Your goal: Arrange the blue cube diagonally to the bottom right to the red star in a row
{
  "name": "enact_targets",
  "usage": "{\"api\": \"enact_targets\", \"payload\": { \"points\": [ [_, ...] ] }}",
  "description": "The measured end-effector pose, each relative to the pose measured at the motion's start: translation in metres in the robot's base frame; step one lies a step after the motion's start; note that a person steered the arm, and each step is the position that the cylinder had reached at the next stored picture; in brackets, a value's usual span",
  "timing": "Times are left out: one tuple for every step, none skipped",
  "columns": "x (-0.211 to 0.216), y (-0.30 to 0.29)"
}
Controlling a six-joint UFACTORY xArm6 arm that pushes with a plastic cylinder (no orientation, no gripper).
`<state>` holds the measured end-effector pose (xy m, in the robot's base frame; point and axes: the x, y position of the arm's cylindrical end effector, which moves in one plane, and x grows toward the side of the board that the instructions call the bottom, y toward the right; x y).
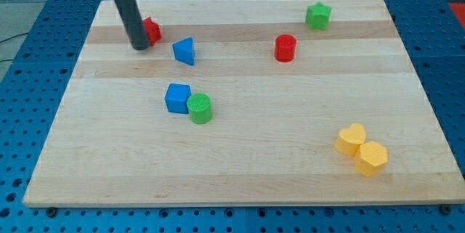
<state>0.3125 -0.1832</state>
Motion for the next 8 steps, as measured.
{"api": "enact_targets", "payload": {
  "points": [
    [-0.029,0.022],
    [-0.014,0.002],
    [0.036,0.0],
    [0.044,0.052],
    [0.052,0.1],
    [0.061,0.113],
    [0.105,0.04],
    [0.171,0.043]
  ]
}}
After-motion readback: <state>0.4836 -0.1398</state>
